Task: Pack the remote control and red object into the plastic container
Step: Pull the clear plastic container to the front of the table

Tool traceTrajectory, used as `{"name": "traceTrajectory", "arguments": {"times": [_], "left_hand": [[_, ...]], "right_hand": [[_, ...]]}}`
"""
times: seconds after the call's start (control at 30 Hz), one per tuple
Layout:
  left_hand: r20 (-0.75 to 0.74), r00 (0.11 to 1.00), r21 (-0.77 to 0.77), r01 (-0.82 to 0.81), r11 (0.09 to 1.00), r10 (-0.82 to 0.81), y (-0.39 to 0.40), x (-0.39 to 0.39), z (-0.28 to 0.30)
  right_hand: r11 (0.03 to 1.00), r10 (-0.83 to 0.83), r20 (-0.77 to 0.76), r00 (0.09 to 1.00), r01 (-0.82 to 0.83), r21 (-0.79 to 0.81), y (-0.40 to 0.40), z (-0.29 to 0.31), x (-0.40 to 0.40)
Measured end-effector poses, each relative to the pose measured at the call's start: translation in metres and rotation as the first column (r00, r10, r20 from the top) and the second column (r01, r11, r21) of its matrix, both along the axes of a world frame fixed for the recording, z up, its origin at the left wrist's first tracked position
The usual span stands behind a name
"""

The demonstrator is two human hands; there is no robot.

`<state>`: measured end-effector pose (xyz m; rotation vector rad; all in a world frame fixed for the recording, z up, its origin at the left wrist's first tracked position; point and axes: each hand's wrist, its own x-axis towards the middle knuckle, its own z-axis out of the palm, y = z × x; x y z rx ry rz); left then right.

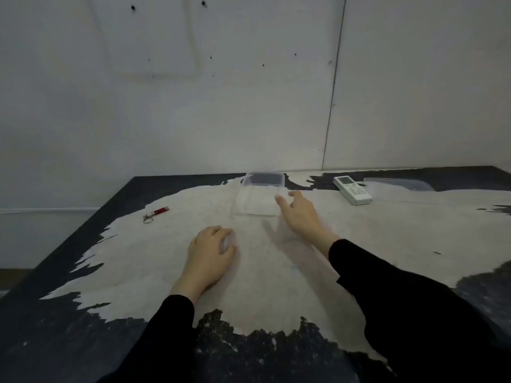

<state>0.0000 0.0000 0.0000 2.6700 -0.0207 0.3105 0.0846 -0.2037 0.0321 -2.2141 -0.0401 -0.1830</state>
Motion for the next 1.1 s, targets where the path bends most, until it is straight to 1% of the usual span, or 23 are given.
{"name": "traceTrajectory", "arguments": {"times": [0.07,0.13,0.23,0.33,0.5,0.57,0.67,0.7,0.73,0.77,0.8,0.83,0.87,0.9,0.93,0.97,1.03,1.1], "left_hand": [[0.003,1.0,0.025,0.004,1.0,-0.004,0.002,0.002,-0.001],[0.018,1.0,0.047,0.008,0.999,-0.009,0.002,0.001,-0.002],[0.029,0.999,0.051,0.019,0.999,-0.02,0.001,0.002,-0.004],[0.029,0.999,0.055,0.027,0.998,-0.029,0.001,0.002,-0.004],[-0.002,1.0,0.062,0.021,0.998,-0.021,0.004,0.004,-0.003],[-0.007,1.0,0.065,0.029,0.997,-0.029,0.002,0.003,-0.001],[0.014,0.999,0.065,0.029,0.997,-0.03,0.002,0.001,-0.001],[0.037,0.999,0.043,0.038,0.998,-0.039,0.001,-0.002,0.001],[0.076,0.995,-0.032,0.065,0.997,-0.062,-0.001,-0.004,0.003],[0.11,0.99,-0.17,0.105,0.98,-0.087,-0.006,-0.009,0.009],[0.129,0.986,-0.343,0.148,0.928,-0.11,-0.014,-0.016,0.014],[0.124,0.983,-0.505,0.177,0.845,-0.132,-0.023,-0.024,0.019],[0.105,0.982,-0.624,0.187,0.759,-0.155,-0.032,-0.029,0.022],[0.079,0.981,-0.695,0.183,0.695,-0.18,-0.041,-0.034,0.023],[0.053,0.977,-0.721,0.181,0.669,-0.207,-0.048,-0.038,0.022],[0.033,0.974,-0.708,0.181,0.682,-0.223,-0.054,-0.041,0.02],[0.033,0.977,-0.638,0.184,0.748,-0.212,-0.061,-0.046,0.017],[0.046,0.982,-0.608,0.173,0.775,-0.184,-0.064,-0.048,0.017]], "right_hand": [[0.999,-0.037,-0.076,0.996,0.039,0.029,0.007,0.002,0.011],[0.998,-0.054,-0.134,0.99,0.056,0.009,0.01,0.005,0.019],[0.997,-0.073,-0.125,0.989,0.068,-0.04,0.008,0.008,0.027],[0.994,-0.102,-0.112,0.989,0.098,-0.041,-0.008,0.012,0.026],[1.0,-0.02,-0.207,0.978,0.019,-0.007,-0.054,0.015,-0.004],[1.0,0.026,-0.217,0.976,-0.027,-0.001,-0.075,0.016,-0.021],[0.992,0.086,-0.187,0.979,-0.101,-0.074,-0.098,0.019,-0.046],[0.99,0.1,-0.173,0.98,-0.116,-0.083,-0.104,0.018,-0.052],[0.988,0.113,-0.157,0.981,-0.128,-0.089,-0.108,0.018,-0.058],[0.985,0.128,-0.143,0.981,-0.142,-0.099,-0.111,0.016,-0.062],[0.982,0.148,-0.128,0.981,-0.162,-0.101,-0.113,0.013,-0.066],[0.98,0.168,-0.116,0.979,-0.179,-0.09,-0.114,0.01,-0.068],[0.981,0.178,-0.102,0.979,-0.185,-0.061,-0.114,0.008,-0.07],[0.985,0.167,-0.089,0.982,-0.17,-0.035,-0.115,0.006,-0.072],[0.99,0.143,-0.077,0.987,-0.144,-0.007,-0.115,0.005,-0.073],[0.993,0.116,-0.066,0.991,-0.115,0.019,-0.116,0.005,-0.073],[0.997,0.072,-0.036,0.997,-0.071,0.033,-0.118,0.004,-0.073],[0.998,0.044,-0.02,0.999,-0.043,0.052,-0.119,0.003,-0.073]]}}
